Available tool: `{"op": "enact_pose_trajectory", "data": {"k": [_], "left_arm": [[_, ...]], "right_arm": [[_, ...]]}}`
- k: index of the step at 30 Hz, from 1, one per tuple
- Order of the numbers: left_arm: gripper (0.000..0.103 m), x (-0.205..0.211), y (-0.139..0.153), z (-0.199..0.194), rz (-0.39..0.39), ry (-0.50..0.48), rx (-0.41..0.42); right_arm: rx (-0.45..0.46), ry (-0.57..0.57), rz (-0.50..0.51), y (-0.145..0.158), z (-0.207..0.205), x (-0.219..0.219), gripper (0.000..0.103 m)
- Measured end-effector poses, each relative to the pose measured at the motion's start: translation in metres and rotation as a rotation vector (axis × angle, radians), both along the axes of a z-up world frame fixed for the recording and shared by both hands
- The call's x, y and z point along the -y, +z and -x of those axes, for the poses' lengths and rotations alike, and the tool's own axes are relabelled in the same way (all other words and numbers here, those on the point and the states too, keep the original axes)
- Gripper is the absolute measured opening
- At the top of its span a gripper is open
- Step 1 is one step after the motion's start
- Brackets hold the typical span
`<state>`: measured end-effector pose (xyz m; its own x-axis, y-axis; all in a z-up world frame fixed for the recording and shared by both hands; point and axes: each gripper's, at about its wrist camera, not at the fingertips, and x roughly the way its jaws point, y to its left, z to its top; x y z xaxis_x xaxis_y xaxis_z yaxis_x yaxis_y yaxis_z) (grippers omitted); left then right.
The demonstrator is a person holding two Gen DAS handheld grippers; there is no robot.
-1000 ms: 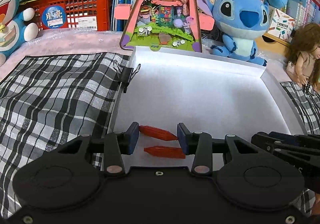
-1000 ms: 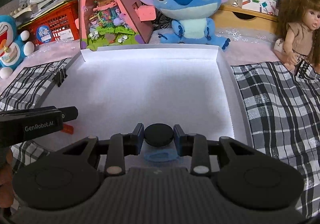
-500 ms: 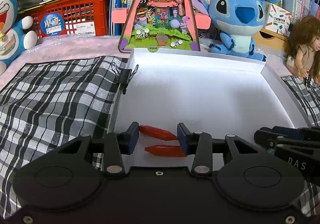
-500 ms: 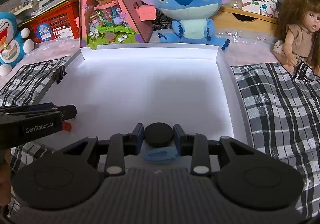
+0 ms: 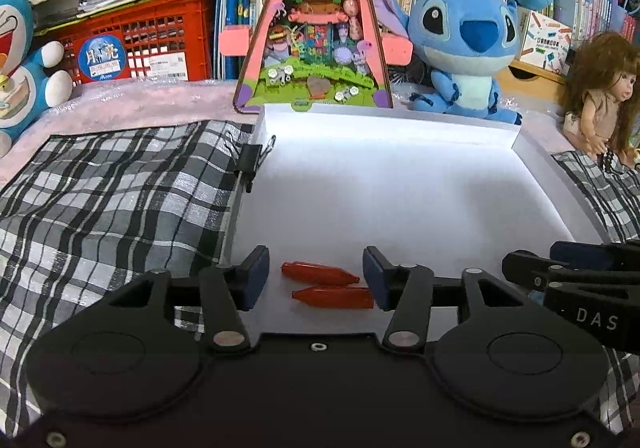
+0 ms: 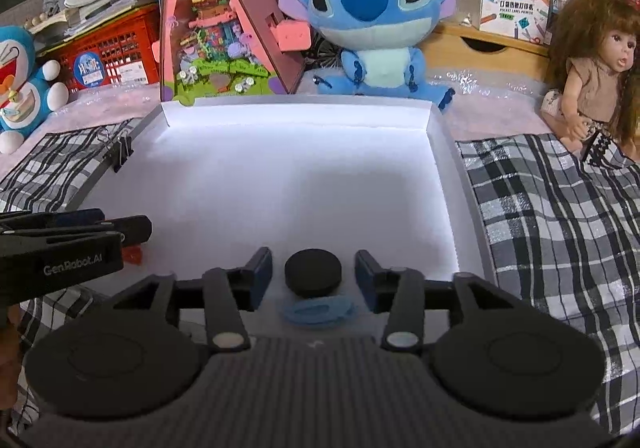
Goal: Organize rigid objects
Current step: 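Carry the orange tool and black puck into the white tray and release both, then withdraw both grippers from the tray toward the brown ball and remaining objects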
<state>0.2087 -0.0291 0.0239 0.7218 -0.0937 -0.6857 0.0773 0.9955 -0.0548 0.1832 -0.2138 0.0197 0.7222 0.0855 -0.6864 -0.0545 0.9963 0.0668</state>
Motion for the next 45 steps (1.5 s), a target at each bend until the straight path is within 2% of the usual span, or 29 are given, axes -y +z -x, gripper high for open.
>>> {"op": "enact_pose_trajectory", "data": {"k": [7,13,25,45], "left_arm": [[0.076,-0.001,0.016,0.024,-0.018,-0.032,0.075],[0.082,-0.005,0.031,0.048,0.004,-0.063,0.118],[0.085,-0.005,0.041,0.098,0.015,-0.129,0.162],[0.086,-0.025,0.026,0.162,0.026,-0.145,0.189]], "right_arm": [[0.042,0.013,-0.025,0.012,0.013,0.008,0.079],[0.091,0.021,-0.032,0.022,0.032,0.016,0.087],[0.194,0.07,-0.028,0.037,0.083,0.022,0.095],[0.259,0.162,0.029,0.025,0.146,0.003,0.101]]}}
